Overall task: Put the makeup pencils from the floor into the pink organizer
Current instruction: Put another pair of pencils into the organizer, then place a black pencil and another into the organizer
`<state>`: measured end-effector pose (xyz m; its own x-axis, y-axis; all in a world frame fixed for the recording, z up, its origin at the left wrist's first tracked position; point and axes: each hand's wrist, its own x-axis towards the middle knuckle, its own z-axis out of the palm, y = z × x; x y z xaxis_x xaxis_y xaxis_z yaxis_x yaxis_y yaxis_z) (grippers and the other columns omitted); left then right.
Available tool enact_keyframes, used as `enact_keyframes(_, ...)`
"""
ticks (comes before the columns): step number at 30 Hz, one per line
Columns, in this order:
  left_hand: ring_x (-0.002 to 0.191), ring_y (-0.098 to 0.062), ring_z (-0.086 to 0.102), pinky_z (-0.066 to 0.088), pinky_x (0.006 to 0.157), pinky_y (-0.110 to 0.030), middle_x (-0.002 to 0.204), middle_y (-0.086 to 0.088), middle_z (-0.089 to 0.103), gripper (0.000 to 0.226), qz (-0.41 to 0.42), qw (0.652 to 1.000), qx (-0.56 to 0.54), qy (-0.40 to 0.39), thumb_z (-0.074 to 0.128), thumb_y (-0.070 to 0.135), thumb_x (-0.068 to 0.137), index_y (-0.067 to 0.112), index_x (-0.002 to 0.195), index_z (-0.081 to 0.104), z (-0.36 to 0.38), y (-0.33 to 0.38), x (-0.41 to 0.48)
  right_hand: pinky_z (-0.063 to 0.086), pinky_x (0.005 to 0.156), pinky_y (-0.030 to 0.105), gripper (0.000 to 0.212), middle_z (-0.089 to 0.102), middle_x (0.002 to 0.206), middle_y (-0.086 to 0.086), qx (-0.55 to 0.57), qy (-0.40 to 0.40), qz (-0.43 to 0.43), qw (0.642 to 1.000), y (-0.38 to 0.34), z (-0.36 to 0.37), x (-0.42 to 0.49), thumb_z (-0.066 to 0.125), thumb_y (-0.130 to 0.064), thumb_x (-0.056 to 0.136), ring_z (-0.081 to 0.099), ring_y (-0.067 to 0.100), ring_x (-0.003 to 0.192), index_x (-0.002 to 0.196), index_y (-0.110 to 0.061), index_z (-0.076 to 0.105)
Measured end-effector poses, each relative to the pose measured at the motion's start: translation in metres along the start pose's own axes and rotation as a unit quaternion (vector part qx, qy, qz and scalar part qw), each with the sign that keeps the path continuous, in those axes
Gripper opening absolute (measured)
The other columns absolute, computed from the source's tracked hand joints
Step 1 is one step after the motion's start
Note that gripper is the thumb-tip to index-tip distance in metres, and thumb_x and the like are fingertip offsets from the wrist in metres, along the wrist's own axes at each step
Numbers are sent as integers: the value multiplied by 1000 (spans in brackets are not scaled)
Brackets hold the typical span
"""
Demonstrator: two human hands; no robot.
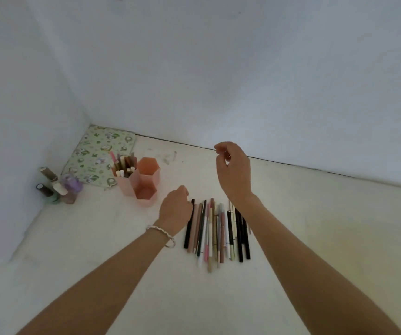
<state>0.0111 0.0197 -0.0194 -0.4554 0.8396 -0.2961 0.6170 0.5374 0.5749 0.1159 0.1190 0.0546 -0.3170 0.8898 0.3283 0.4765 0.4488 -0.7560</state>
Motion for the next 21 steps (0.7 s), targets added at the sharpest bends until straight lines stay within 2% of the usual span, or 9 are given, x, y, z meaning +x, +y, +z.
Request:
enact_keyframes(3, 101, -30, 61, 47, 80, -35, 110, -11, 64, 25, -33, 999, 32, -28, 52, 23, 95, 9, 115, 53, 22, -3, 2, 48, 79, 24, 26, 64, 92, -9, -11, -12, 22, 1000, 19, -12, -9, 50, 3, 86, 57, 10, 83, 98, -14, 66)
enact_keyframes(6, 83, -26, 58, 45, 69, -34, 102, -9, 64, 26, -41, 998, 52, -16, 49, 36, 98, 11, 104, 52, 38, -4, 3, 45, 77, 19, 27, 63, 92, -10, -13, -21, 45, 999, 33, -18, -17, 50, 3, 85, 56, 7, 81, 96, -16, 66)
enact_keyframes(11, 84, -24, 59, 49, 72, -35, 100, -7, 63, 28, -81, 997, 12, -10, 55, 36, 95, 11, 107, 52, 51, -2, 8, 46, 78, 18, 26, 63, 93, -10, -8, -31, 66, 997, 46, -22, -24, 50, 2, 88, 56, 7, 84, 97, -16, 67)
enact_keyframes(14, 84, -20, 57, 45, 73, -30, 103, -6, 65, 29, -95, 994, -49, -16, 65, 27, 91, 12, 113, 55, 44, -1, 9, 46, 77, 17, 25, 64, 93, -10, -12, -39, 65, 997, 49, -23, -25, 50, 1, 88, 56, 6, 83, 98, -16, 67)
enact_keyframes(18, 79, -18, 64, 42, 58, -18, 82, 5, 62, 32, -47, 976, -188, 98, 67, 12, 89, 14, 119, 55, -6, 6, 17, 45, 75, 20, 22, 64, 91, -8, -34, -62, 75, 995, 47, -14, -18, 49, -4, 90, 57, 10, 82, 96, -15, 67)
enact_keyframes(21, 73, -7, 62, 44, 52, -8, 80, 11, 58, 34, 1, 952, -240, 193, 66, 11, 90, 19, 120, 54, -49, 17, 15, 48, 81, 30, 22, 69, 93, 1, -154, -187, 79, 967, 45, 13, -16, 50, -15, 90, 59, 20, 93, 96, -10, 71)
